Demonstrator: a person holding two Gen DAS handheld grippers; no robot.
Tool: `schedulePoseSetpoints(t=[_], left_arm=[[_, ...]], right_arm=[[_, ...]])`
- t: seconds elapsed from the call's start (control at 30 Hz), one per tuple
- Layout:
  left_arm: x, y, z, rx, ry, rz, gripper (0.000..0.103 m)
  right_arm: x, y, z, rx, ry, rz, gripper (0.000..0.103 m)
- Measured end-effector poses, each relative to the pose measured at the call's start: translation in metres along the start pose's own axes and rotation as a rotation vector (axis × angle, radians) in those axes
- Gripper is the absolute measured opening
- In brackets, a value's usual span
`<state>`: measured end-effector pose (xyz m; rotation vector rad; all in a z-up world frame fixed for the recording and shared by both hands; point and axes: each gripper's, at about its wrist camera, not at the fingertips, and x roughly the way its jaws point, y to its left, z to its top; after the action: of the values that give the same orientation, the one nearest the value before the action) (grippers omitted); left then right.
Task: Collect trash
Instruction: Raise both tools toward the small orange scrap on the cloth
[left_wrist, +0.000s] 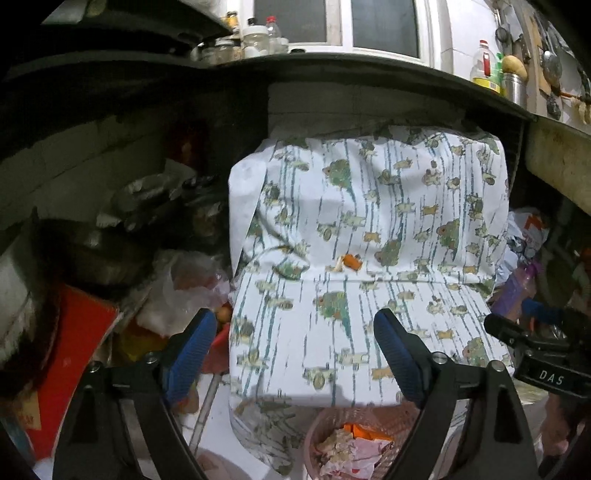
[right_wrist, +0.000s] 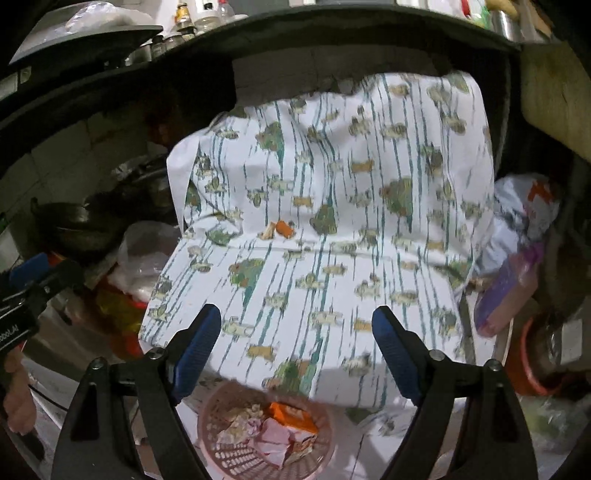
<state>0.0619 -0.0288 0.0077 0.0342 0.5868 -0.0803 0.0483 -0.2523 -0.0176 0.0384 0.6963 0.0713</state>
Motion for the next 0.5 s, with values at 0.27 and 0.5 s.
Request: schedulePoseSetpoints(t=[0.27, 0.5], left_arm=[[0.027, -0.002, 0.078, 0.016, -0.076, -0.010, 0.095], [0.106, -0.003, 0.131, -0.004, -0.069, 0.017, 0.103]], right_arm=[[0.005, -0.019, 0.083, 0.005, -0.092, 0.033, 0.087], [0.050, -0.017, 0.147, -0.001, -0.147, 0.011, 0.088]])
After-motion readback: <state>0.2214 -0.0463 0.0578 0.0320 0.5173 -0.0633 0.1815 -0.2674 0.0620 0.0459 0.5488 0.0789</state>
